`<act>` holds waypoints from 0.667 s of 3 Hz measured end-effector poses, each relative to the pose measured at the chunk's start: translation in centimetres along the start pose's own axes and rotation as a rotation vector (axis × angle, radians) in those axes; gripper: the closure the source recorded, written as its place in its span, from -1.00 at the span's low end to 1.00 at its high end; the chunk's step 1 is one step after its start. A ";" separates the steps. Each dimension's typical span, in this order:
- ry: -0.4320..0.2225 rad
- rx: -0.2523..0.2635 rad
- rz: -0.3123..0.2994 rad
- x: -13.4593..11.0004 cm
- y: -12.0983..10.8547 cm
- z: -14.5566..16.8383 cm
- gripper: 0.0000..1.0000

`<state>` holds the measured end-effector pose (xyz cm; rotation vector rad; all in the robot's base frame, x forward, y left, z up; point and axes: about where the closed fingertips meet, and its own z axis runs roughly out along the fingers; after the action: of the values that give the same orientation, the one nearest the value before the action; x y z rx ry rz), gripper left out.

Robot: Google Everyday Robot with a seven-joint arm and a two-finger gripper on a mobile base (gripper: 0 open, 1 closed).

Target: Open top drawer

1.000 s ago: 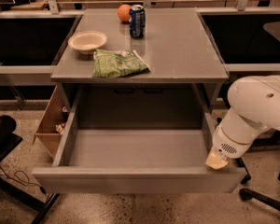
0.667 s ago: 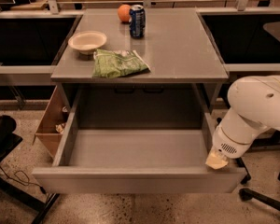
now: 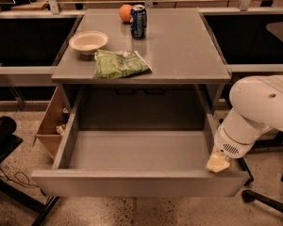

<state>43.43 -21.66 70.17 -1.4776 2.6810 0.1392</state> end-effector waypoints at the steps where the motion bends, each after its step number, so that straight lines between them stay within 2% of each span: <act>1: 0.000 0.000 0.000 0.0 0.0 0.0 -1.00; 2: 0.000 0.000 0.000 0.0 0.0 0.0 -1.00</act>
Offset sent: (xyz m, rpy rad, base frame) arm 0.0000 0.0000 0.0000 0.0000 0.0000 0.0000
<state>43.43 -21.66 70.17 -1.4776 2.6810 0.1391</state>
